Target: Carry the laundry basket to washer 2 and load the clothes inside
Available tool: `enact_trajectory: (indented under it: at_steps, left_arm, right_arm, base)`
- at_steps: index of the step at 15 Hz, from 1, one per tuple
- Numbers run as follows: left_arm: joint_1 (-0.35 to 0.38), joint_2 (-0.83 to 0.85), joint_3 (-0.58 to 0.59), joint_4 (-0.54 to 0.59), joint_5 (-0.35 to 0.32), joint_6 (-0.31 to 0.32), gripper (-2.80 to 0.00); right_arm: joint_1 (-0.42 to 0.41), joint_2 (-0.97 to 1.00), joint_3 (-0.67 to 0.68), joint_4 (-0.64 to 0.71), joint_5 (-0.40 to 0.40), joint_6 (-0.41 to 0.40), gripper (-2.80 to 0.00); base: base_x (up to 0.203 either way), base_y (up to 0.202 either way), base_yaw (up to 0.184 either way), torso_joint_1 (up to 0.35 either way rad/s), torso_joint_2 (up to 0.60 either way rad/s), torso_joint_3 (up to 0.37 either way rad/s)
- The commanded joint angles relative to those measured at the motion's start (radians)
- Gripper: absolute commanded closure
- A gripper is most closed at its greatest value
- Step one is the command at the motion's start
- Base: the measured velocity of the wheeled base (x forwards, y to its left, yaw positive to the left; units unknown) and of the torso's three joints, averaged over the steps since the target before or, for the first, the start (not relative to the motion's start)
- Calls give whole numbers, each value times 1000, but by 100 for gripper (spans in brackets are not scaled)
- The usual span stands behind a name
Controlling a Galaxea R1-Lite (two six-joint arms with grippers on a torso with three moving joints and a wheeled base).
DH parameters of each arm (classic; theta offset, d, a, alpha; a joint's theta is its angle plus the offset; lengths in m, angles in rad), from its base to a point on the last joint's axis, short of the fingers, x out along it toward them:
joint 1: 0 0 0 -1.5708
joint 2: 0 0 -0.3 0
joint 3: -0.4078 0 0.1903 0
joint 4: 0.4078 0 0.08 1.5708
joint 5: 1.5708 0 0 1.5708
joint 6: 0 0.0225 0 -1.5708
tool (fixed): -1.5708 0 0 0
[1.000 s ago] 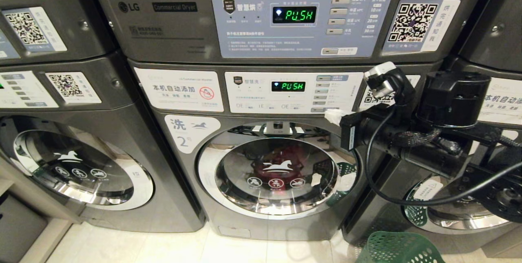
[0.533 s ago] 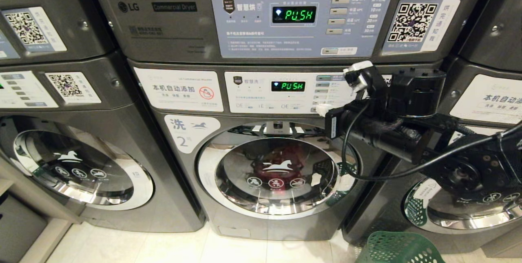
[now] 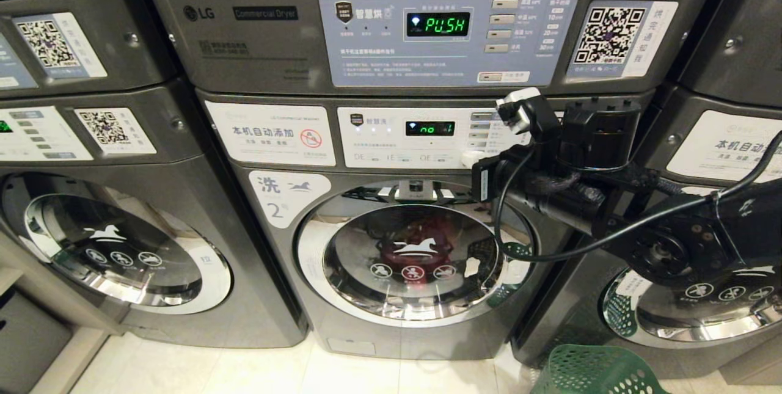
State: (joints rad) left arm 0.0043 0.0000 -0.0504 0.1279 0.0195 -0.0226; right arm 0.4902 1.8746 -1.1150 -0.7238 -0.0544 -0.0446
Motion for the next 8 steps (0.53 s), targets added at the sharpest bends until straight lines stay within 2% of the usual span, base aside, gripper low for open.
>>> enact_trajectory:
  at_steps: [1, 6, 8]
  left_arm:
    - [0, 0, 0, 1, 0, 0, 0]
    - [0, 0, 0, 1, 0, 0, 0]
    - [0, 0, 0, 1, 0, 0, 0]
  right_arm:
    - [3, -42, 31, -4, 0, -2, 0]
    - [59, -159, 227, -5, 12, -5, 0]
    - [62, -172, 253, -6, 13, -3, 0]
  base:
    - [0, 0, 0, 0, 0, 0]
    - [0, 0, 0, 0, 0, 0]
    - [0, 0, 0, 0, 0, 0]
